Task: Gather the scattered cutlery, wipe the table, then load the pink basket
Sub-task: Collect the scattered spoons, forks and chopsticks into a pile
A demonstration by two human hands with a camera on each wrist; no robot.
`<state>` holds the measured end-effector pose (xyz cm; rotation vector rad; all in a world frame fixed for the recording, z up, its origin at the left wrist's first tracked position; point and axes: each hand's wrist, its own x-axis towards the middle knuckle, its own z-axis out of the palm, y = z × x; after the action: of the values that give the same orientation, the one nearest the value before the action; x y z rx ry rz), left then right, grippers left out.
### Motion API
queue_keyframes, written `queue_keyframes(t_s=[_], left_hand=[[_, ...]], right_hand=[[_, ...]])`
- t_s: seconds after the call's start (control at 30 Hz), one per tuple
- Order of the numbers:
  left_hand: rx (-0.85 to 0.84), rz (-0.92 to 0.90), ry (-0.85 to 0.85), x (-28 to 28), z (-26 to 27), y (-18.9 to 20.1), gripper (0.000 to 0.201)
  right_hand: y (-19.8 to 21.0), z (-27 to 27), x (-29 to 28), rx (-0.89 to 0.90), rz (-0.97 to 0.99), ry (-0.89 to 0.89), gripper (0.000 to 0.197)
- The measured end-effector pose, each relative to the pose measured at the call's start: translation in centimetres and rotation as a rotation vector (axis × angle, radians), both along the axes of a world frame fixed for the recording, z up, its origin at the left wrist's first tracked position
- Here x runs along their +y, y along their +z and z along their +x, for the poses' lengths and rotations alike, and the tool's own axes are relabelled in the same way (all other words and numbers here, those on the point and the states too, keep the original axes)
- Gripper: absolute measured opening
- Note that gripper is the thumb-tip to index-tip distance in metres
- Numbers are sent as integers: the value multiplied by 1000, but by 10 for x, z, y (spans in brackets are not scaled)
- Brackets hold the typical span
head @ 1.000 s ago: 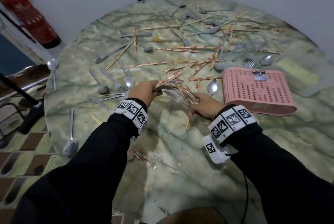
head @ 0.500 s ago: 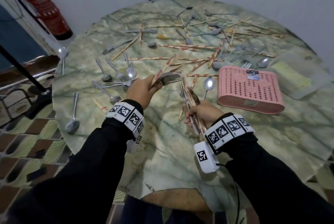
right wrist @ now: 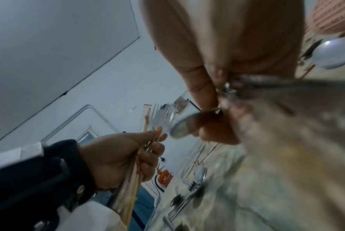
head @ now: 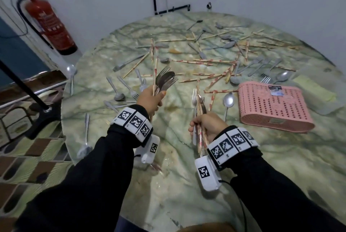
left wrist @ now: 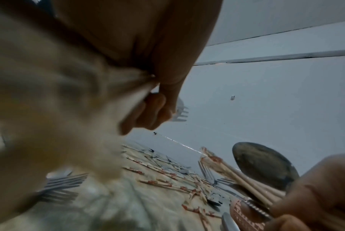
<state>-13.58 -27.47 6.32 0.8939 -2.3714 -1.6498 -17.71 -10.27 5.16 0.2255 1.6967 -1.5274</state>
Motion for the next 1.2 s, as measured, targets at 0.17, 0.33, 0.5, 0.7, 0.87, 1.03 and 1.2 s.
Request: queue_keyframes(t_s=[0.17, 0.33, 0.5, 0.7, 0.87, 1.03, 1.2], left_hand=[[-91, 14, -127, -53, 0, 6, 11], [-112, 8, -293, -114, 18, 13, 14], [-111, 61, -331, -177, 36, 22, 15], [-168, 185, -245, -230, 40, 28, 16], [-156, 281, -192, -254, 30, 28, 17], [-152, 211, -201, -275, 0, 15, 22], [-172, 168, -194, -291, -46, 6, 19]], right_hand=[[0, 5, -62, 28, -4, -83, 20], [6, 25, -149, 57, 18, -145, 17], [13, 54, -224, 70, -16, -179, 19], [14, 70, -270, 51, -92, -285, 25], [12, 61, -285, 17, -144, -324, 28], [10, 29, -297, -29, -188, -314, 27], [11, -17, -311, -39, -222, -266, 27]])
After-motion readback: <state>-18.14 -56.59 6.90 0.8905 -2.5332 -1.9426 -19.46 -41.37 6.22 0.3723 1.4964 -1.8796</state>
